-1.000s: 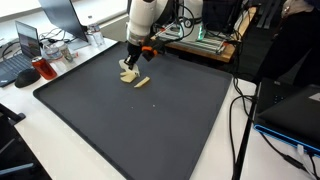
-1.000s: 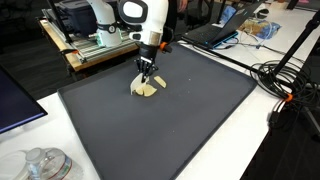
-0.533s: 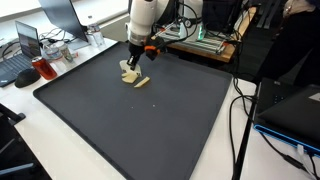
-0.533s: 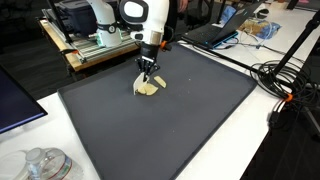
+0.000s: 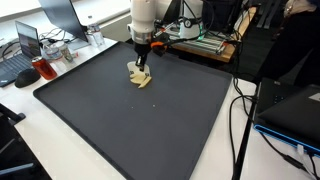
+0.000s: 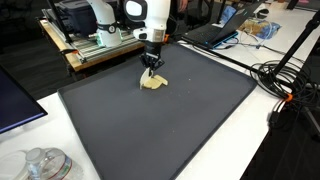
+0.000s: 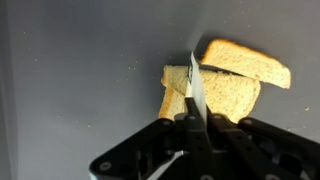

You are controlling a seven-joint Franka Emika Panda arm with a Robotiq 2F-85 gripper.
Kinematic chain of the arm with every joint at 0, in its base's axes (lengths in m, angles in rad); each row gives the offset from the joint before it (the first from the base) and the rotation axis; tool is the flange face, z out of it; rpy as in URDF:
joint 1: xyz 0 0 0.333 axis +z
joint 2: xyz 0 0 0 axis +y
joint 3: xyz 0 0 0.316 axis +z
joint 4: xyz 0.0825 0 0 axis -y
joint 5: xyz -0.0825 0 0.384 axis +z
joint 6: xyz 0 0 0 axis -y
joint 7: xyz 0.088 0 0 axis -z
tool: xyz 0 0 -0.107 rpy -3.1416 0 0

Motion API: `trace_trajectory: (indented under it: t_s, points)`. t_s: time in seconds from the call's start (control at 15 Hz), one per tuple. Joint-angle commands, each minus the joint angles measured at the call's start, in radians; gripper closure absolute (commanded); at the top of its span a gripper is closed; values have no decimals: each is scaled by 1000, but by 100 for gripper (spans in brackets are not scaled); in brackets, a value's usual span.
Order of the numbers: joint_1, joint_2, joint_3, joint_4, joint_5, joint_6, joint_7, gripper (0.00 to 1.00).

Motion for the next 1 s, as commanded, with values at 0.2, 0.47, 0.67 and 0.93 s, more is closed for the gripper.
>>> trace_trajectory:
  t_s: [0.2, 0.47, 0.67, 0.93]
  points:
    - [97, 15, -64, -41, 56, 31, -71, 99]
    - [119, 39, -108, -15, 44, 42, -76, 99]
    - [122, 55, -129, -2, 43, 53, -88, 99]
    - [123, 71, -159, 15, 33, 72, -88, 99]
